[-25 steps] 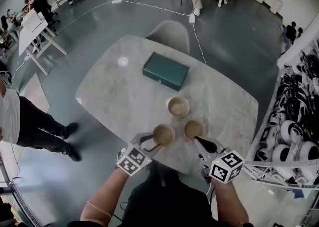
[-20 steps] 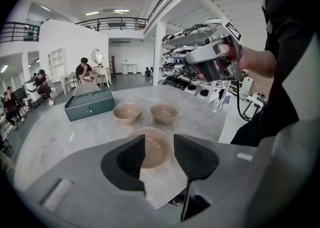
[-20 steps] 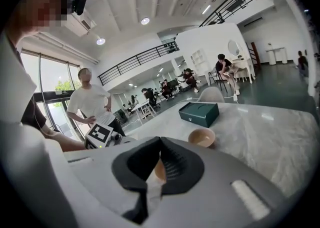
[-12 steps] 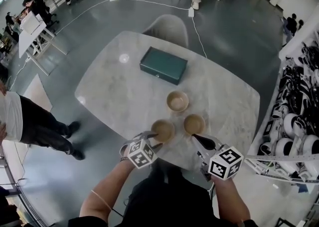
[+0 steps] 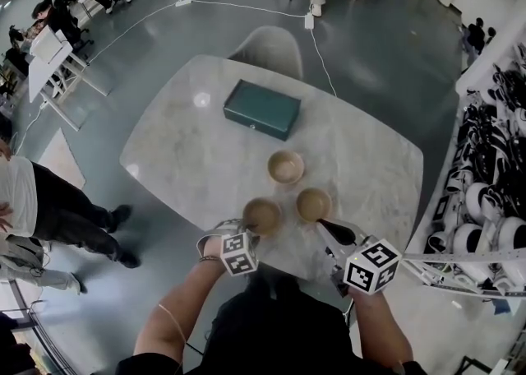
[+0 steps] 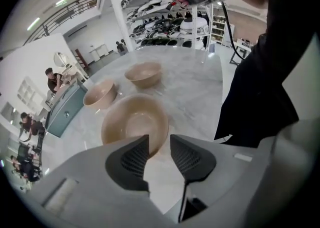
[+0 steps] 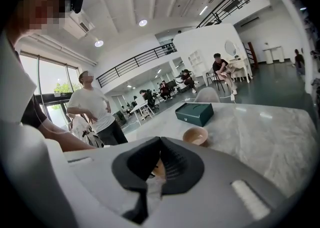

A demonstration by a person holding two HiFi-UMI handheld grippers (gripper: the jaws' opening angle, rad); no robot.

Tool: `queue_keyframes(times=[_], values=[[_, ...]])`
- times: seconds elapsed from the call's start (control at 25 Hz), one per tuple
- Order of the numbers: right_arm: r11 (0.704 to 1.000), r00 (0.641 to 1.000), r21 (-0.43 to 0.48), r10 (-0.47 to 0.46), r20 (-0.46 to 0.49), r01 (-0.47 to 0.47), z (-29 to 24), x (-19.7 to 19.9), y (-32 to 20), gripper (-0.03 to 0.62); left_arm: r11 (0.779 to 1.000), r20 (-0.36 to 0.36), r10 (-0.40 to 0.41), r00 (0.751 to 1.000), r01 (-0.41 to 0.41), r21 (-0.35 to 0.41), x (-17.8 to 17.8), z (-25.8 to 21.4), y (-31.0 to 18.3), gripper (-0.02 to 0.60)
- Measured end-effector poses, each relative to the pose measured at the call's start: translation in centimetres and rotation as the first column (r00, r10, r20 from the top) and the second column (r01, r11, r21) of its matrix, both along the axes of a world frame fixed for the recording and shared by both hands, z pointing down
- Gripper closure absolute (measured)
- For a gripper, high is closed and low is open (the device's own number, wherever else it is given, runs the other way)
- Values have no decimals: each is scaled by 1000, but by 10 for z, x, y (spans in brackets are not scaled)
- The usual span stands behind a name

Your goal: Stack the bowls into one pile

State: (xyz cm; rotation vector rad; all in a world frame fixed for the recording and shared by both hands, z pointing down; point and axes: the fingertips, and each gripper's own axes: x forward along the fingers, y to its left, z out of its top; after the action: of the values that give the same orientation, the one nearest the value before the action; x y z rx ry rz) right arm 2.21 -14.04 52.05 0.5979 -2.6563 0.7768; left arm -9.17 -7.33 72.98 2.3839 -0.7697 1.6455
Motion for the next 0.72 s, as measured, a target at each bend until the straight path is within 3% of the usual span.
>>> queue_keyframes(times=[0.28, 0.44, 0.56, 0.72], values=[[1000, 1000, -5, 9, 0, -9, -1, 7, -6, 591, 999, 43, 39, 998, -40, 36, -1, 1, -5, 540], [1000, 1000, -9, -6, 4, 6, 0, 6, -6, 591, 998, 40, 20, 999, -22, 59, -2, -8, -9, 555], [1000, 1000, -10, -23, 9, 23, -2, 5, -7, 591, 998, 14, -16, 1000, 15, 68, -2, -19, -15, 560], [999, 999, -7, -48, 19, 48, -5, 6, -8, 591, 987, -43, -129, 991, 133, 96, -14, -46, -26, 560]])
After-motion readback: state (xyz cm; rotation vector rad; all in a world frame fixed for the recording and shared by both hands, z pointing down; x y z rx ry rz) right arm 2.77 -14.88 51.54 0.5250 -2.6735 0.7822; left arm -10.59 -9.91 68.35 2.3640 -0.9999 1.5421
